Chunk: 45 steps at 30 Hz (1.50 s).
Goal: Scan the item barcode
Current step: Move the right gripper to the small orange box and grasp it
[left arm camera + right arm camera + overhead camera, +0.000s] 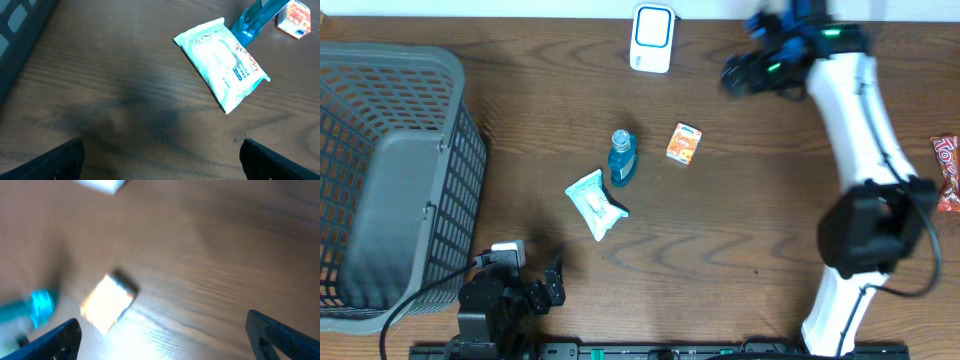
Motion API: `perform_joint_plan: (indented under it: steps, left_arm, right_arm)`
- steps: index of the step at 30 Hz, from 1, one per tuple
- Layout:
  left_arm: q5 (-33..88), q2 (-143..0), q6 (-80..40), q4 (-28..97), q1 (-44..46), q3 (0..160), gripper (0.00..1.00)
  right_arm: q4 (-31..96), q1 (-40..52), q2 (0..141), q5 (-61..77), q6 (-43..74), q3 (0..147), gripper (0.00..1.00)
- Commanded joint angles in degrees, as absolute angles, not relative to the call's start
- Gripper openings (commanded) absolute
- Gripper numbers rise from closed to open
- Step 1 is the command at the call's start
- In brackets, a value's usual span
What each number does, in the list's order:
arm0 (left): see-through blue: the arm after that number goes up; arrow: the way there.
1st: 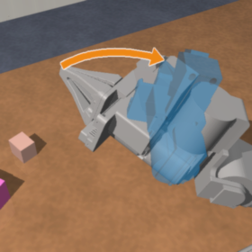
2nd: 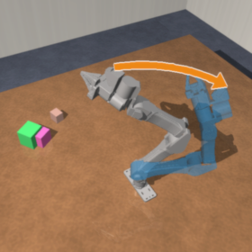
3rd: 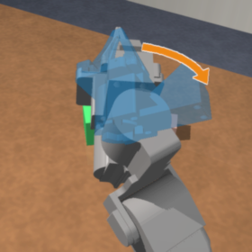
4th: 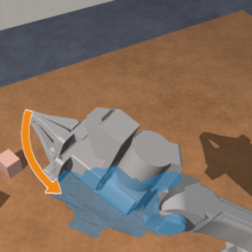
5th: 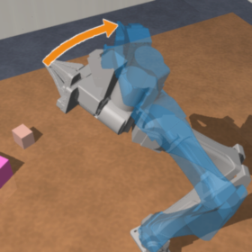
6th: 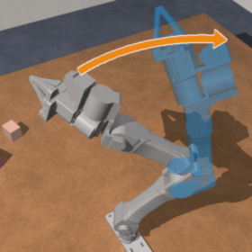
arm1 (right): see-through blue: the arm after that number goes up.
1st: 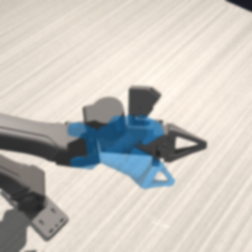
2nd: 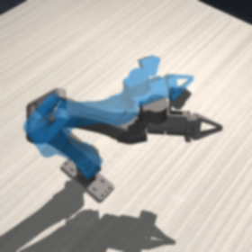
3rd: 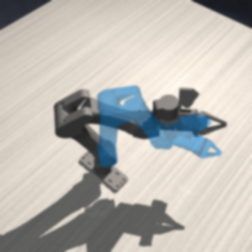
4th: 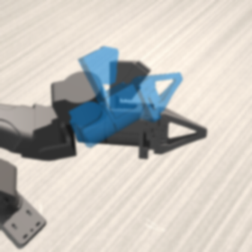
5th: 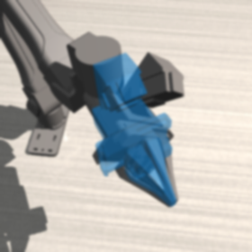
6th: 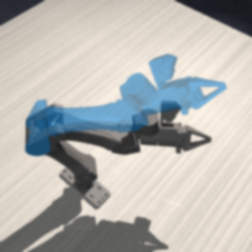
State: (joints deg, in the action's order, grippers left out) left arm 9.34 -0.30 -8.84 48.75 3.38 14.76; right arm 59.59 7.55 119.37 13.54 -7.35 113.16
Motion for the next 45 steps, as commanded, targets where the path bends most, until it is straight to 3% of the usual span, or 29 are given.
perform_joint_plan:
  steps: [1,14,23,24,25,26,28,36,42,45]
  left_arm:
    - [10.04,-0.21,-8.88,50.72,3.18,14.35,0.99]
    - [10.04,-0.21,-8.88,50.72,3.18,14.35,0.99]
    - [10.04,-0.21,-8.88,50.72,3.18,14.35,0.99]
    - [10.04,-0.21,-8.88,50.72,3.18,14.35,0.99]
    - [10.04,-0.21,-8.88,50.72,3.18,14.35,0.99]
    - [10.04,-0.21,-8.88,50.72,3.18,14.35,0.99]
    - [10.04,-0.21,-8.88,50.72,3.18,14.35,0.99]
    - [10.04,-0.21,-8.88,50.72,3.18,14.35,0.99]
    - [10.04,-0.21,-8.88,50.72,3.18,14.35,0.99]
    - [10.04,-0.21,-8.88,50.72,3.18,14.35,0.99]
  right_arm:
    - [61.10,11.66,124.20,14.46,-32.34,112.77,0.96]
    - [56.07,13.26,135.09,27.77,-39.97,112.77,0.89]
    - [54.48,13.39,139.31,29.23,-41.01,112.77,0.75]
    - [54.94,13.39,139.55,29.32,-41.01,112.77,0.67]
    - [55.46,13.39,139.57,29.28,-41.01,112.77,0.40]
    - [55.94,13.39,139.63,29.28,-41.01,112.77,0.22]
    - [57.14,13.39,139.63,28.84,-40.82,112.77,0.01]
    - [59.68,13.15,139.11,28.71,-19.25,114.54,0.01]
    - [65.12,11.84,136.73,29.26,11.20,116.05,0.01]
    - [69.93,11.03,135.63,34.39,18.85,116.05,0.01]
